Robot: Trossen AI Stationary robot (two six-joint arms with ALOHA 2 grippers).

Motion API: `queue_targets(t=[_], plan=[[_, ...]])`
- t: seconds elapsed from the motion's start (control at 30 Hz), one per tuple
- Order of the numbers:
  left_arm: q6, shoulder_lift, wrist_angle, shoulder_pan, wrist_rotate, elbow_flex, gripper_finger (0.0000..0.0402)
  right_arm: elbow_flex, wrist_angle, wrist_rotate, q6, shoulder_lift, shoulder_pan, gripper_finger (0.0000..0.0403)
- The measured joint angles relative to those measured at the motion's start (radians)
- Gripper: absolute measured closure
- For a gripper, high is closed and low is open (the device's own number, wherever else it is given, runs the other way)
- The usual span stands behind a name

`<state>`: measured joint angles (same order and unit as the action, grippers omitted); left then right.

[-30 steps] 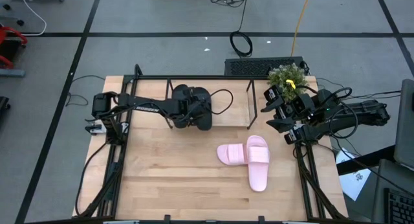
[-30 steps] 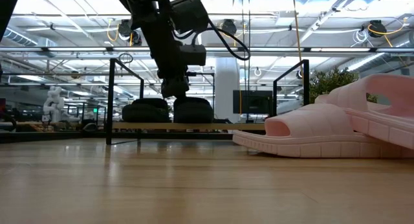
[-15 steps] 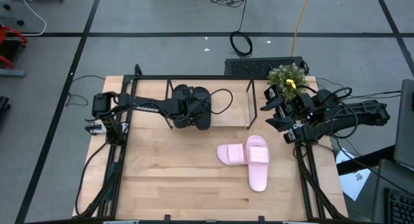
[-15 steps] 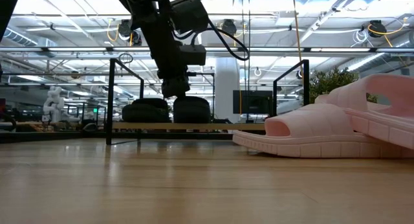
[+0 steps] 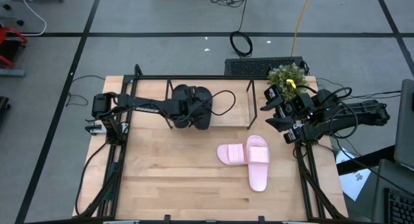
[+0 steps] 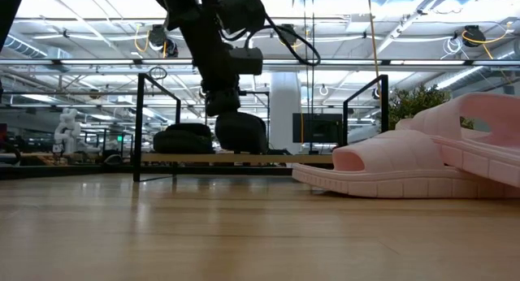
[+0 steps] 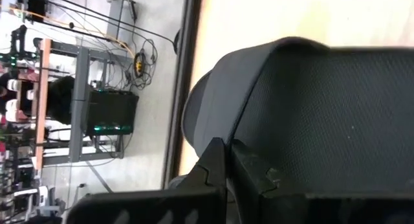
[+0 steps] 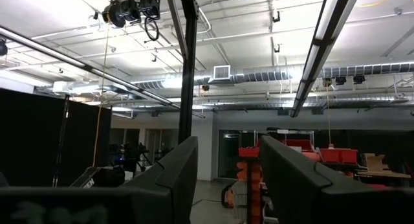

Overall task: Pick and place slides into the shelf
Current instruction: Adjust the right black slide on the shelf

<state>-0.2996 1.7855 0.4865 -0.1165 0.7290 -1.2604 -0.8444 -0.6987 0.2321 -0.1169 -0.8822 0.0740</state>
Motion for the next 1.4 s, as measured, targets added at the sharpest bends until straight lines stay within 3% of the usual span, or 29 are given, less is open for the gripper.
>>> queue_targets(t=[0.43, 1.4], plan=[[0.021, 0.000, 0.121, -0.001, -0.003, -0.030, 0.0401, 0.000, 0.000, 0.000, -0.002, 0.000, 0.000, 0.0245], [0.069, 0.000, 0.111, -0.008, -0.034, -0.002, 0.0391, 0.000, 0.000, 0.001, -0.002, 0.000, 0.000, 0.0245]])
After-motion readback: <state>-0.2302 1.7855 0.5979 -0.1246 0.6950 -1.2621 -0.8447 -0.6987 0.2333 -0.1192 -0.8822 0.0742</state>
